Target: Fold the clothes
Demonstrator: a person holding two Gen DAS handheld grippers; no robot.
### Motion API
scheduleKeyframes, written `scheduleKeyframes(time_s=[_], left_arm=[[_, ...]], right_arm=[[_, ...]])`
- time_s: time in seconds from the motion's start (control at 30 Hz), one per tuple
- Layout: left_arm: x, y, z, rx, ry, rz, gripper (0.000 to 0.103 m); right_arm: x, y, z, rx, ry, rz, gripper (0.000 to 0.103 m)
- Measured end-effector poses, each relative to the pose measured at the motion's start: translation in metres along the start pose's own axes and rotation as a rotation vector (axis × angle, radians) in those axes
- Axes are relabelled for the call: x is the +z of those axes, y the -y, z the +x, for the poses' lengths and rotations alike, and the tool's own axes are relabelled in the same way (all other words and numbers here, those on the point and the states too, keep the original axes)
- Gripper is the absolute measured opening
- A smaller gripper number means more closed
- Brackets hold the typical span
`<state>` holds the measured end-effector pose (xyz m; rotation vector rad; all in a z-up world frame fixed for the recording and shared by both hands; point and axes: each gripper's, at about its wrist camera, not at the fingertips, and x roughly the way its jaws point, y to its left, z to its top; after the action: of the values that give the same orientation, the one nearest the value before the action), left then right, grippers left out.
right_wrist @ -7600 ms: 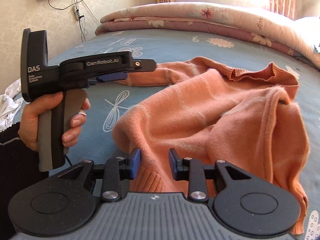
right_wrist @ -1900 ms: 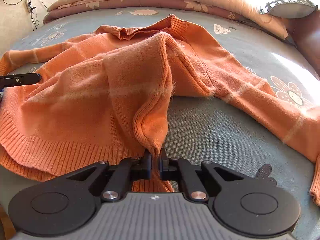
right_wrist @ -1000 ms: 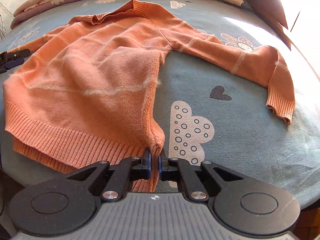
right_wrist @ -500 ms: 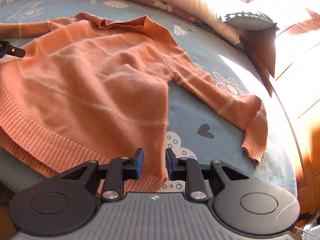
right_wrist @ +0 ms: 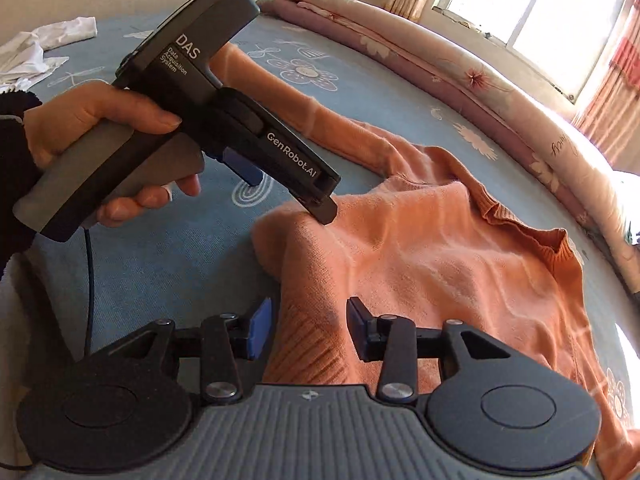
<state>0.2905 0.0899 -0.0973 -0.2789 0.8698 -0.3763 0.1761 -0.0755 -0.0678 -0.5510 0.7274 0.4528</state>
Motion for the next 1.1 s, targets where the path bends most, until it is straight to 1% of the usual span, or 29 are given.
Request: scheduleKeyframes(time_s=[0.1, 0.13, 0.17, 0.23, 0.33, 0.43, 0.57, 0.6, 0.63, 0.67, 0.73, 0.83, 0.9, 1.07, 1.1], left_arm=[[0.001, 0.000, 0.000, -0.010, 0.005, -0.003, 0.096], [0.001, 0.000, -0.001, -0.018, 0.007, -0.002, 0.096], [0.002, 0.000, -0.001, -0.025, 0.009, -0.001, 0.096], [0.002, 0.000, -0.001, -0.045, 0.016, -0.002, 0.096], [0.004, 0.001, -0.003, -0.107, 0.043, -0.020, 0.096], [0.005, 0.003, -0.013, -0.200, 0.108, -0.020, 0.096], [0.005, 0.006, -0.012, -0.236, 0.103, -0.020, 0.096], [0.005, 0.006, -0.008, -0.220, 0.092, -0.019, 0.096], [0.005, 0.007, -0.004, -0.204, 0.080, -0.018, 0.096], [0.005, 0.008, -0.001, -0.189, 0.069, -0.016, 0.096], [0.005, 0.010, 0.004, -0.183, 0.057, -0.015, 0.096], [0.005, 0.013, 0.008, -0.184, 0.049, -0.010, 0.096], [0.005, 0.015, 0.010, -0.188, 0.046, -0.006, 0.096], [0.005, 0.019, 0.016, -0.191, 0.041, -0.003, 0.096], [0.005, 0.020, 0.017, -0.189, 0.040, -0.006, 0.096]], right_arm=[[0.000, 0.002, 0.011, -0.052, -0.016, -0.014, 0.043], [-0.002, 0.007, 0.011, -0.061, -0.016, -0.009, 0.028], [-0.003, 0.012, 0.011, -0.070, -0.017, -0.004, 0.018], [-0.004, 0.029, 0.005, -0.054, -0.013, 0.056, 0.015], [-0.007, 0.058, -0.005, -0.049, -0.001, 0.170, 0.015], [-0.016, 0.092, -0.010, -0.064, 0.003, 0.307, 0.015], [-0.040, 0.144, -0.006, -0.099, -0.018, 0.516, 0.016], [-0.048, 0.155, -0.001, -0.103, -0.034, 0.560, 0.018], [-0.055, 0.164, 0.005, -0.107, -0.050, 0.603, 0.022], [-0.056, 0.164, 0.003, -0.111, -0.046, 0.599, 0.023], [-0.055, 0.159, -0.003, -0.120, -0.027, 0.572, 0.027], [-0.054, 0.153, -0.012, -0.134, 0.000, 0.533, 0.033], [-0.054, 0.148, -0.018, -0.143, 0.018, 0.506, 0.035], [-0.052, 0.137, -0.033, -0.165, 0.063, 0.439, 0.035], [-0.051, 0.135, -0.036, -0.169, 0.072, 0.426, 0.038]])
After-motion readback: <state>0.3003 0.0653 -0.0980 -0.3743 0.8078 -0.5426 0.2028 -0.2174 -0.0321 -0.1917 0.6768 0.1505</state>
